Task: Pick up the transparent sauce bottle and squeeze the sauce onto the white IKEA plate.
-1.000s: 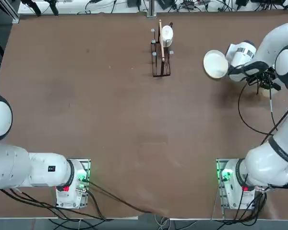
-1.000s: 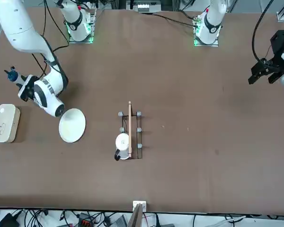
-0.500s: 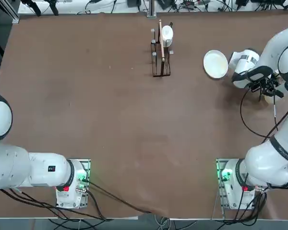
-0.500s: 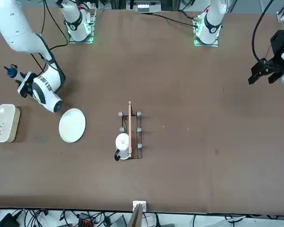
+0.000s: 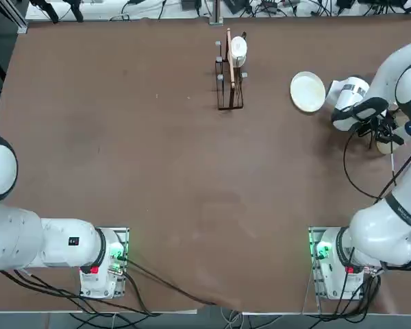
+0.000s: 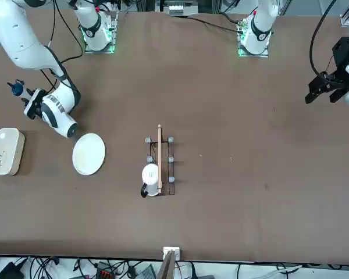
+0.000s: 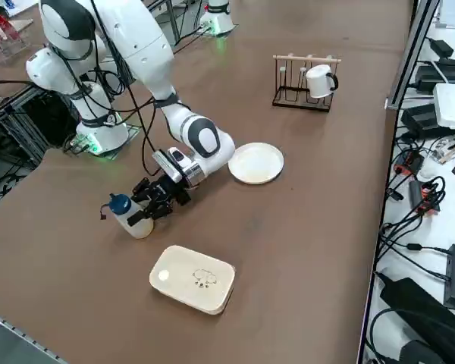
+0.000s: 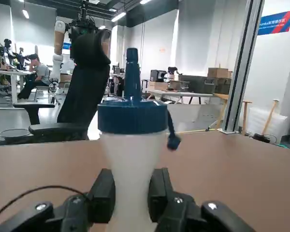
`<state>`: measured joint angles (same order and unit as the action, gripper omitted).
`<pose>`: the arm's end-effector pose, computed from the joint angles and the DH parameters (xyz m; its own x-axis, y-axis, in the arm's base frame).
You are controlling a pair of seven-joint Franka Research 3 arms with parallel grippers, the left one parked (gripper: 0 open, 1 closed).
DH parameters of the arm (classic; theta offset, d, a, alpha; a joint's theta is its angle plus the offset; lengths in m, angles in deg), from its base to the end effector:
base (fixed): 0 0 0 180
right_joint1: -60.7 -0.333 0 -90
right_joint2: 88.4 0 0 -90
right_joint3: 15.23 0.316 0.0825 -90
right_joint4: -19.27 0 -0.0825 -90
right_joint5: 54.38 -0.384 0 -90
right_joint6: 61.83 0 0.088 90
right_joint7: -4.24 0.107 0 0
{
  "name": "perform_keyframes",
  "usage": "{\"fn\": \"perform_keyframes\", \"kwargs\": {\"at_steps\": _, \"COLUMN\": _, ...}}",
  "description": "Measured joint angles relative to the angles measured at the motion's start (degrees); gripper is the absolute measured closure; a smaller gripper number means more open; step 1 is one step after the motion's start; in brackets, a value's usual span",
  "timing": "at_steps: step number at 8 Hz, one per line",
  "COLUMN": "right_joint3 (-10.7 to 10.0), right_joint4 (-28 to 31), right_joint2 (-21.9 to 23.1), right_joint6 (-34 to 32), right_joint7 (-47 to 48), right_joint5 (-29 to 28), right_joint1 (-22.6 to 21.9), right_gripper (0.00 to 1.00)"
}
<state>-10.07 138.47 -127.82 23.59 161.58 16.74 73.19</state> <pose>0.4570 -0.1641 0.1053 0.0075 -0.1142 0.9934 -0.8855 0.4608 0.0597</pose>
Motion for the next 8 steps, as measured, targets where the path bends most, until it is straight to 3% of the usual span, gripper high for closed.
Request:
{"fn": "perform_keyframes", "kwargs": {"at_steps": 1, "right_joint3": 0.1, "right_joint4": 0.0, "right_joint2": 0.0, "right_joint6": 0.0, "right_joint7": 0.0, "right_joint5": 0.0, "right_joint1": -0.1, "right_gripper": 0.60}}
{"fn": "perform_keyframes", "kwargs": {"at_steps": 2, "right_joint3": 0.1, "right_joint4": 0.0, "right_joint2": 0.0, "right_joint6": 0.1, "right_joint7": 0.1, "right_joint5": 0.0, "right_joint1": -0.3, "right_gripper": 0.47}}
{"fn": "perform_keyframes", "kwargs": {"at_steps": 4, "right_joint3": 0.4, "right_joint4": 0.1, "right_joint2": -0.1, "right_joint6": 0.7, "right_joint7": 0.3, "right_joint5": 0.0, "right_joint1": -1.4, "right_gripper": 0.09}}
{"fn": "perform_keyframes", "kwargs": {"at_steps": 5, "right_joint3": 0.5, "right_joint4": 0.2, "right_joint2": -0.1, "right_joint6": 0.7, "right_joint7": 0.4, "right_joint5": 0.0, "right_joint1": -1.9, "right_gripper": 0.00}}
{"fn": "perform_keyframes", "kwargs": {"at_steps": 8, "right_joint3": 1.0, "right_joint4": 0.3, "right_joint2": -0.1, "right_joint6": -0.2, "right_joint7": 0.4, "right_joint5": 0.0, "right_joint1": -2.3, "right_gripper": 0.00}}
